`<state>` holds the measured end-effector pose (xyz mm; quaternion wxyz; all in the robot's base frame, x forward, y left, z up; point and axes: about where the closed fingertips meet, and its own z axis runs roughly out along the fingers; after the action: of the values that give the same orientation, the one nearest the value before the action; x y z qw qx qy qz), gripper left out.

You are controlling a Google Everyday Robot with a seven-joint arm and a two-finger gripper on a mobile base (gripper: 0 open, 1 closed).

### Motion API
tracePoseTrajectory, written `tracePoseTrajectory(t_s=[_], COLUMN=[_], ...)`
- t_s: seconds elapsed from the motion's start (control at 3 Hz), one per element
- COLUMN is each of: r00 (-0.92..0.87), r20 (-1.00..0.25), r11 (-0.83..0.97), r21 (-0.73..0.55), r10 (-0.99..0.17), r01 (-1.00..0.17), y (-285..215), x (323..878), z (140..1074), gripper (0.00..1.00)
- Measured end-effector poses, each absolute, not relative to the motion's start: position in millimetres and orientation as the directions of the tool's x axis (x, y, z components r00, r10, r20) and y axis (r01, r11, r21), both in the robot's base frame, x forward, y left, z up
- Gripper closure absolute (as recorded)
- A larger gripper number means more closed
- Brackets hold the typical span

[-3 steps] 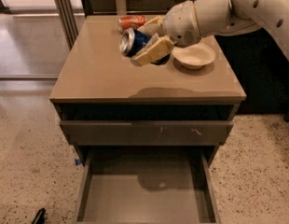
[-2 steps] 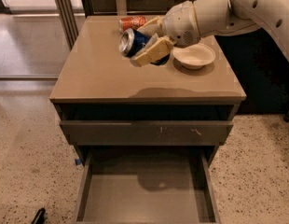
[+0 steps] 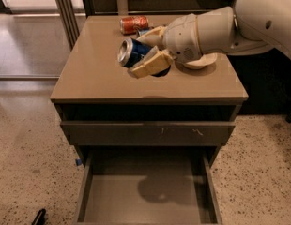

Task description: Place pepsi can into middle drawer

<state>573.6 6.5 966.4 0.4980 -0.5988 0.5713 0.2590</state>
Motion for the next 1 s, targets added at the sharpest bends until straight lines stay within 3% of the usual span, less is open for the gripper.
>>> tracePoseTrajectory(t_s=[0.67,1.0], r00=[0.056,0.003], r20=[-0.918,-0.911], r11=[0.432,0.472], r21=[-0.237,-0.217], r10=[-0.392,-0.413], r01=[-0.870,-0.855], y=[-20,-23], x=[530,527], z=[916,880], gripper=[1.00,1.00])
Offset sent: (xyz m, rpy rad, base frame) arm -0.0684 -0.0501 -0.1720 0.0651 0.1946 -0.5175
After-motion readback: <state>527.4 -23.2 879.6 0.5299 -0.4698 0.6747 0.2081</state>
